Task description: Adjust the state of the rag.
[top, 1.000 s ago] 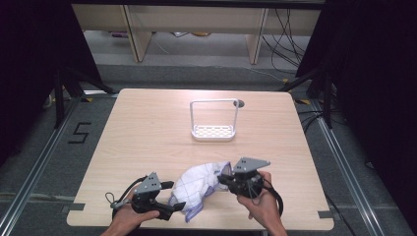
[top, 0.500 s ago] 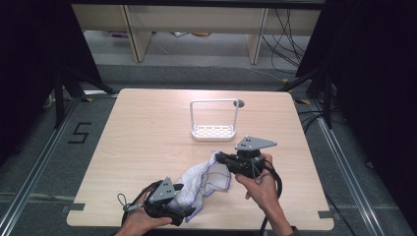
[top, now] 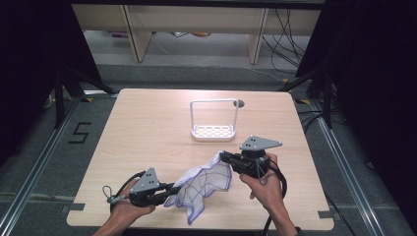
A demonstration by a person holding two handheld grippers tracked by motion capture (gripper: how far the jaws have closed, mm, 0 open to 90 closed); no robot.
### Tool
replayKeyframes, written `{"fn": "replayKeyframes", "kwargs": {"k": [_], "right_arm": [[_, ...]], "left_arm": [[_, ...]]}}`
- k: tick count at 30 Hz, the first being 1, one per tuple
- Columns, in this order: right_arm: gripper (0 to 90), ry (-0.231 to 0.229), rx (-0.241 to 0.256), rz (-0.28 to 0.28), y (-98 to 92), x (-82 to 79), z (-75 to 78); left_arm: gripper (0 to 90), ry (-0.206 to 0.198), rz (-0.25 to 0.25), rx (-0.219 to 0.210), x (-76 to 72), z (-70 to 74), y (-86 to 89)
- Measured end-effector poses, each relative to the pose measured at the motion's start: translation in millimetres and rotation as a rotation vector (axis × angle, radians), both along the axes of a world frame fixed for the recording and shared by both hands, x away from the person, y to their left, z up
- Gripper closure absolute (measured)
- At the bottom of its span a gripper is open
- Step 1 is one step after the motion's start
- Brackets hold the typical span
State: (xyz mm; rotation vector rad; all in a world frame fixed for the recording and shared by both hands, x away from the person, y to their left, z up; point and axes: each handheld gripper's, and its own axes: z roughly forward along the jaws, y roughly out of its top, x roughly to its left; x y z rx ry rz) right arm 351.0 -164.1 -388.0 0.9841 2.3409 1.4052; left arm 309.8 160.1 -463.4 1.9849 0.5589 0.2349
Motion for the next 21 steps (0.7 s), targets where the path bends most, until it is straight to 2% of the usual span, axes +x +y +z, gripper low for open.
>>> {"fn": "replayKeyframes", "kwargs": {"k": [2, 3, 5, 6, 7, 8, 9, 10, 11, 12, 13, 14, 16, 17, 19, 21], "right_arm": [[88.5, -0.018, 0.007, 0.000, 0.2, 0.8, 0.8], [88.5, -0.013, 0.001, 0.005, -0.3, 0.9, 2.3], [88.5, -0.012, 0.013, 0.013, 2.2, 2.3, 4.3], [88.5, -0.008, 0.003, 0.003, 4.1, 2.8, 7.4], [88.5, -0.036, -0.001, 0.004, 5.6, 5.3, 8.3], [88.5, -0.031, 0.015, 0.007, 9.2, 7.6, 9.7], [88.5, -0.022, -0.004, 0.005, 14.9, 14.4, 13.9], [88.5, -0.022, -0.004, 0.005, 14.9, 14.4, 13.9], [88.6, -0.028, -0.024, 0.002, 21.7, 25.9, 15.2], [88.6, -0.028, -0.024, 0.002, 21.7, 25.9, 15.2], [88.5, -0.031, -0.028, 0.011, 25.4, 32.8, 14.6], [88.5, 0.000, -0.037, 0.000, 34.4, 44.4, 11.6], [88.5, 0.012, -0.057, -0.004, 39.3, 50.8, 8.9], [88.5, 0.012, -0.063, -0.012, 45.4, 57.5, 4.1], [88.5, 0.054, -0.085, -0.014, 56.0, 69.4, -5.8], [88.3, 0.078, -0.119, -0.019, 66.8, 81.2, -19.0]], "left_arm": [[83.9, 0.020, -0.002, -0.034, 0.2, 6.9, 3.8], [83.9, 0.023, -0.017, -0.038, 1.1, 9.8, 6.7], [83.9, 0.036, -0.006, -0.071, 2.0, 16.4, 13.2], [83.9, 0.040, -0.003, -0.082, 2.8, 18.6, 15.6], [83.9, 0.040, 0.001, -0.088, 4.4, 21.9, 19.7], [83.9, 0.046, 0.009, -0.099, 6.1, 24.9, 23.4], [83.9, 0.051, 0.010, -0.109, 8.9, 27.5, 27.2], [83.9, 0.055, 0.020, -0.101, 11.8, 30.2, 31.3], [83.8, 0.060, 0.028, -0.101, 16.0, 31.7, 35.5], [83.8, 0.069, 0.041, -0.108, 21.1, 32.2, 40.1], [83.8, 0.078, 0.051, -0.106, 27.6, 31.4, 44.8], [83.8, 0.083, 0.071, -0.088, 34.7, 29.7, 50.1], [83.8, 0.101, 0.116, -0.079, 49.9, 21.0, 59.4], [83.8, 0.111, 0.138, -0.072, 56.9, 14.9, 62.8], [83.9, 0.116, 0.170, -0.020, 67.9, 1.9, 65.9], [83.7, 0.133, 0.195, -0.005, 78.2, -10.7, 66.8]]}}
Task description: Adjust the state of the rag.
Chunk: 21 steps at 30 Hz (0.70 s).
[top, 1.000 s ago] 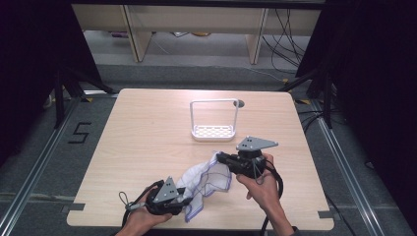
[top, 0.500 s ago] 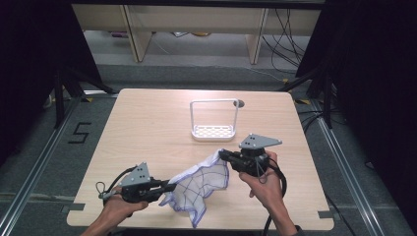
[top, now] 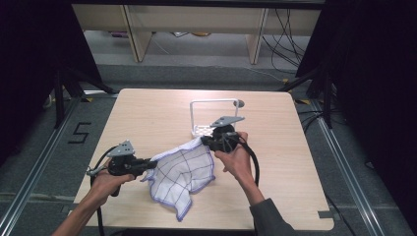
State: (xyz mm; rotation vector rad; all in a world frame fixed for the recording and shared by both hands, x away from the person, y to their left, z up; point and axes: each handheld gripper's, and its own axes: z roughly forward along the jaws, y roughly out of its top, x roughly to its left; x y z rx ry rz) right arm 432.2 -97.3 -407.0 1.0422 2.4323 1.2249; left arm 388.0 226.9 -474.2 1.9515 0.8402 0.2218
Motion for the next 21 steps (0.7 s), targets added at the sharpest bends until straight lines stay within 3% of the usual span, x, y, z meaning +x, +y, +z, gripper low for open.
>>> {"fn": "replayKeyframes", "kwargs": {"k": [3, 5, 6, 7, 9, 10, 11, 15, 17, 18, 21], "right_arm": [[86.2, 0.033, -0.048, -0.014, 15.2, 17.8, -20.2], [79.3, 0.060, -0.065, -0.026, 24.0, 28.4, -33.9], [78.2, 0.053, -0.081, -0.030, 25.5, 31.6, -38.2], [77.4, 0.054, -0.090, -0.040, 27.9, 33.2, -43.1], [69.5, 0.091, -0.127, -0.031, 28.4, 35.1, -47.7], [63.9, 0.109, -0.122, -0.032, 28.1, 34.9, -49.8], [61.8, 0.100, -0.133, -0.053, 26.3, 33.1, -50.9], [56.4, 0.084, -0.137, -0.046, 13.0, 20.2, -46.9], [54.7, 0.084, -0.151, -0.041, 3.8, 7.9, -45.3], [52.7, 0.093, -0.169, -0.038, -5.3, -5.5, -45.4], [51.9, 0.095, -0.191, -0.017, -15.6, -18.5, -46.4]], "left_arm": [[83.3, 0.007, 0.055, 0.055, 16.5, -14.7, 4.9], [82.3, 0.021, 0.071, 0.078, 22.4, -19.8, 6.6], [80.8, 0.019, 0.083, 0.078, 24.6, -23.3, 6.0], [79.1, 0.027, 0.081, 0.105, 26.1, -25.4, 5.9], [73.4, 0.040, 0.073, 0.135, 28.1, -29.9, 5.8], [66.6, 0.052, 0.077, 0.148, 28.7, -31.2, 6.2], [59.4, 0.058, 0.092, 0.140, 28.0, -31.6, 6.1], [39.3, 0.061, 0.165, 0.160, 19.3, -22.6, 13.4], [36.3, 0.035, 0.177, 0.167, 11.4, -14.7, 17.3], [32.5, 0.027, 0.185, 0.174, 6.8, -10.7, 18.0], [31.7, 0.025, 0.167, 0.135, -10.1, -2.9, 13.1]]}}
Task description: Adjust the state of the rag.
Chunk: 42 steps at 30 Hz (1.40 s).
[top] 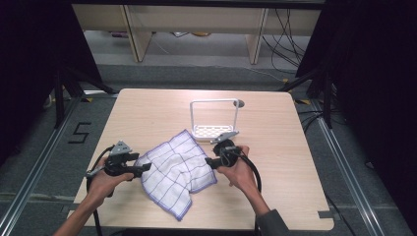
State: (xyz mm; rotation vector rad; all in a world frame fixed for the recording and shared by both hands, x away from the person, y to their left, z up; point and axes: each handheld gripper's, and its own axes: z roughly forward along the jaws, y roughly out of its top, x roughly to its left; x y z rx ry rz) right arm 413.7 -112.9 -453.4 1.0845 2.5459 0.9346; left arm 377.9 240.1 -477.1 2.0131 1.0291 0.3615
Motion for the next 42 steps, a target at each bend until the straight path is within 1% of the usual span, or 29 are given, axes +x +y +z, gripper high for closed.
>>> {"fn": "replayKeyframes", "kwargs": {"k": [2, 6, 7, 8, 9, 10, 11, 13, 14, 16, 17, 18, 19, 20, 21, 22, 24, 25, 26, 28, 30, 32, 33, 34, 35, 36, 37, 40, 42], "right_arm": [[51.0, 0.020, 0.005, -0.007, -7.7, -13.0, -1.9], [48.6, 0.033, 0.000, 0.018, -16.9, -27.0, -11.1], [48.3, 0.051, 0.013, 0.017, -16.9, -29.9, -12.9], [47.4, 0.039, 0.002, 0.028, -16.6, -30.0, -16.1], [46.3, 0.068, 0.005, 0.022, -14.3, -31.5, -18.3], [45.6, 0.079, -0.002, 0.022, -11.0, -31.0, -23.1], [45.6, 0.074, -0.014, 0.028, -8.1, -29.5, -27.6], [46.1, 0.068, -0.032, 0.030, -3.1, -25.1, -35.2], [50.6, 0.080, -0.039, 0.024, 0.2, -22.9, -39.0], [71.3, 0.047, -0.049, 0.103, 4.0, -18.4, -45.1], [79.4, 0.046, -0.049, 0.110, 4.6, -18.2, -44.7], [85.1, 0.029, -0.044, 0.115, 4.5, -19.0, -43.9], [87.4, 0.033, -0.057, 0.114, 3.2, -21.5, -39.9], [88.1, 0.027, -0.052, 0.115, 0.5, -25.5, -35.9], [88.3, 0.017, -0.059, 0.115, -2.8, -30.3, -31.1], [88.3, 0.003, -0.050, 0.104, -6.4, -36.5, -27.7], [88.2, -0.001, -0.052, 0.095, -18.7, -49.2, -19.2], [88.2, -0.010, -0.042, 0.095, -28.4, -58.5, -15.3], [88.0, -0.014, -0.027, 0.086, -33.1, -64.4, -14.7], [87.7, -0.004, -0.026, 0.077, -48.9, -79.9, -12.9], [87.1, 0.006, -0.012, 0.039, -62.8, -100.3, -14.2], [84.1, 0.003, -0.016, 0.062, -73.1, -111.3, -17.7], [82.7, 0.008, -0.010, 0.061, -74.9, -115.0, -20.4], [81.9, 0.021, -0.009, 0.054, -76.6, -120.0, -22.1], [80.8, 0.008, -0.007, 0.053, -76.8, -123.0, -26.1], [79.4, 0.034, -0.017, 0.057, -77.4, -125.0, -27.2], [77.6, 0.040, -0.024, 0.060, -76.5, -125.5, -30.2], [66.5, 0.075, -0.039, 0.013, -75.3, -126.6, -31.2], [58.6, 0.053, -0.018, -0.003, -76.6, -123.7, -26.5]], "left_arm": [[31.5, -0.014, -0.028, -0.016, -13.7, 2.2, -6.9], [30.0, -0.013, -0.083, -0.028, -37.5, 1.3, -22.4], [30.0, -0.012, -0.106, -0.009, -41.8, 0.7, -24.0], [29.7, -0.009, -0.113, -0.018, -45.2, -1.5, -27.3], [29.4, -0.002, -0.132, -0.003, -47.8, -3.5, -29.0], [29.2, 0.004, -0.121, -0.016, -49.4, -5.8, -31.9], [29.1, 0.009, -0.135, 0.004, -48.9, -6.8, -30.7], [28.7, 0.018, -0.124, 0.013, -47.4, -8.2, -28.6], [28.6, 0.013, -0.120, 0.016, -46.0, -8.6, -26.6], [28.6, 0.014, -0.092, 0.001, -44.3, -8.9, -22.7], [28.6, 0.011, -0.081, -0.015, -43.5, -9.5, -20.9], [28.6, 0.008, -0.057, -0.031, -43.3, -9.8, -19.8], [28.7, 0.008, -0.071, -0.004, -42.0, -9.0, -14.7], [28.8, 0.007, -0.059, -0.009, -41.7, -9.1, -12.9], [29.0, 0.002, -0.047, -0.030, -41.3, -10.5, -11.8], [29.1, 0.005, -0.047, -0.014, -41.3, -9.9, -8.6], [29.2, 0.000, -0.032, -0.015, -40.7, -9.7, -5.3], [29.3, -0.003, -0.013, -0.048, -40.5, -10.6, -6.6], [29.4, 0.004, -0.029, -0.031, -38.9, -9.5, -3.7], [29.5, 0.001, -0.016, -0.022, -36.0, -8.7, -2.0], [29.7, 0.003, 0.006, -0.042, -33.2, -9.1, -3.3], [29.7, 0.007, 0.006, -0.019, -31.0, -9.9, -3.5], [29.7, 0.011, 0.011, -0.032, -29.7, -11.0, -5.6], [29.7, 0.012, -0.003, -0.012, -27.7, -11.4, -4.9], [29.7, 0.012, -0.004, -0.011, -25.7, -11.9, -5.4], [29.7, 0.014, 0.014, -0.019, -23.9, -11.8, -6.9], [29.7, 0.018, 0.001, -0.003, -21.0, -11.1, -5.6], [29.6, 0.022, 0.020, -0.004, -13.2, -12.8, -6.7], [29.5, 0.040, 0.039, -0.045, -7.5, -16.0, -9.4]]}}
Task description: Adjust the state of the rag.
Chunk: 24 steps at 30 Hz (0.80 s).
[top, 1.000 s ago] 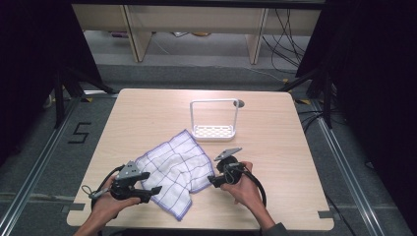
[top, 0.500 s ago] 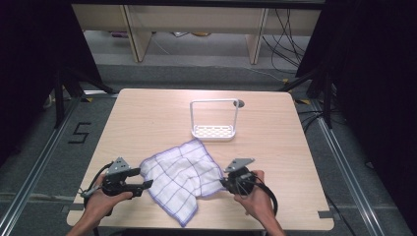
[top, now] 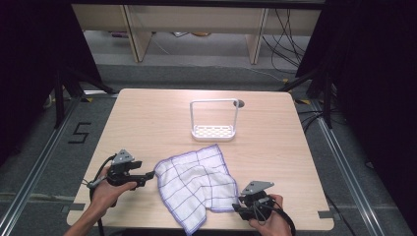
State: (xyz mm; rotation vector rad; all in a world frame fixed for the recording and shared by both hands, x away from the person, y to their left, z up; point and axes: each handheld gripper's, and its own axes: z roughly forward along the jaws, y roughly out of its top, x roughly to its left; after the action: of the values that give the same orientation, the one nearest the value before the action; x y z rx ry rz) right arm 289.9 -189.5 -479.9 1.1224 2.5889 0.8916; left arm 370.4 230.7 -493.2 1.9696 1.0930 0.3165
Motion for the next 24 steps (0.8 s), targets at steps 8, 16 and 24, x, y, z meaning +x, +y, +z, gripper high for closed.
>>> {"fn": "replayKeyframes", "kwargs": {"k": [8, 16, 24], "right_arm": [[48.4, -0.133, 0.051, -0.031, 2.6, 44.1, 37.4], [47.8, -0.171, 0.020, -0.020, 31.5, 113.2, 36.8], [49.4, -0.100, 0.004, -0.046, 56.8, 164.1, 14.8]], "left_arm": [[38.4, 0.027, -0.048, 0.035, 15.3, -5.6, -13.4], [51.4, 0.031, -0.092, 0.061, 19.8, -11.3, -21.2], [73.5, 0.000, -0.136, 0.102, 19.9, -11.7, -19.4]]}}
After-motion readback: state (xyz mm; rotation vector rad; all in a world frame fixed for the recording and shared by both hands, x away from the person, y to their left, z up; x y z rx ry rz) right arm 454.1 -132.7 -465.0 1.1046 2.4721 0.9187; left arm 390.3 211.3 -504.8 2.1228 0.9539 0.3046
